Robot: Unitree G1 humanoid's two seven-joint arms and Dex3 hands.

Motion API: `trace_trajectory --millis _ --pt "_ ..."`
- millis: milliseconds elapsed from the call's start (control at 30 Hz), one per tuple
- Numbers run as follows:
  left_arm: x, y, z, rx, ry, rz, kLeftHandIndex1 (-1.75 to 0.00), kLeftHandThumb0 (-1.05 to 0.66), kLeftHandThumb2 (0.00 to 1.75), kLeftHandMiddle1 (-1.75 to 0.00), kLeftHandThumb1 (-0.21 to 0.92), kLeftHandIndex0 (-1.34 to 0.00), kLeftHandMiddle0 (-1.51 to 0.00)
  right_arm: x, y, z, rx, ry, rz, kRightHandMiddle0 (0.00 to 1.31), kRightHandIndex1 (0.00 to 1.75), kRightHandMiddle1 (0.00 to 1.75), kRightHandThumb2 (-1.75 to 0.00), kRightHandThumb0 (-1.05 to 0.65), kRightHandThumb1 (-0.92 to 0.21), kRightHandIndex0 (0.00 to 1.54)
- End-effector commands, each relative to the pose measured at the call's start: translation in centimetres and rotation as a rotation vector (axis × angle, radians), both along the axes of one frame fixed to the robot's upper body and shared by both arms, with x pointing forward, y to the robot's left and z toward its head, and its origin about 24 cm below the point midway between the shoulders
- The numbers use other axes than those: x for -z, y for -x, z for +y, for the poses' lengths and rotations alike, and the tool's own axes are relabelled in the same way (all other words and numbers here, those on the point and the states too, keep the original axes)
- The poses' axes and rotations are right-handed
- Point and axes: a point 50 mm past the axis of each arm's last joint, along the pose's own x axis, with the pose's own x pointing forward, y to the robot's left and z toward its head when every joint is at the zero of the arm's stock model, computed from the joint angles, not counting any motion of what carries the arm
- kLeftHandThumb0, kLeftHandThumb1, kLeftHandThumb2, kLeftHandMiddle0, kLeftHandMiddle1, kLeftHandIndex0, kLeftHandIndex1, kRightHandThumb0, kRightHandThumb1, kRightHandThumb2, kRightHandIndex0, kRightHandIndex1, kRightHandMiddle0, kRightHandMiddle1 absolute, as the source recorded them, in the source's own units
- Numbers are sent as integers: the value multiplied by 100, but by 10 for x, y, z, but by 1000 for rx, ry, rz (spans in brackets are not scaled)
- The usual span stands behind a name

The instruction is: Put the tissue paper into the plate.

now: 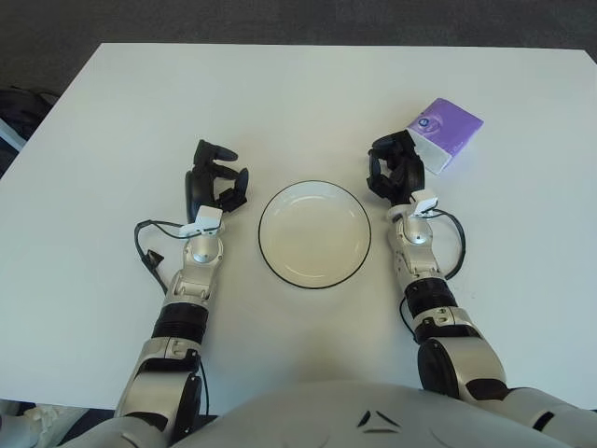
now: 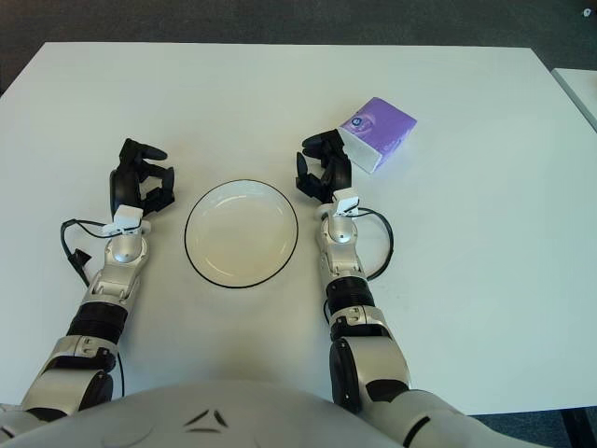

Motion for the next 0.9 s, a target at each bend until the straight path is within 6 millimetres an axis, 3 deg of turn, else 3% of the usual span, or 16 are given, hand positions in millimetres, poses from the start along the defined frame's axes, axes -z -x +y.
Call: trace_trajectory --millis 0,700,867 --pt "42 21 -5 -16 18 161 -172 -38 79 -149 70 -35 -76 53 24 -4 22 -24 235 34 151 164 -79 -1 -65 45" --pt "42 22 -5 -15 42 159 -173 -38 80 -144 70 -34 -69 51 25 -3 12 -21 229 33 152 163 -79 -1 -65 46" --pt "42 21 -5 -19 49 159 -172 -38 81 -143 70 -35 -70 29 39 -7 20 -4 139 32 153 162 -78 -1 -66 46"
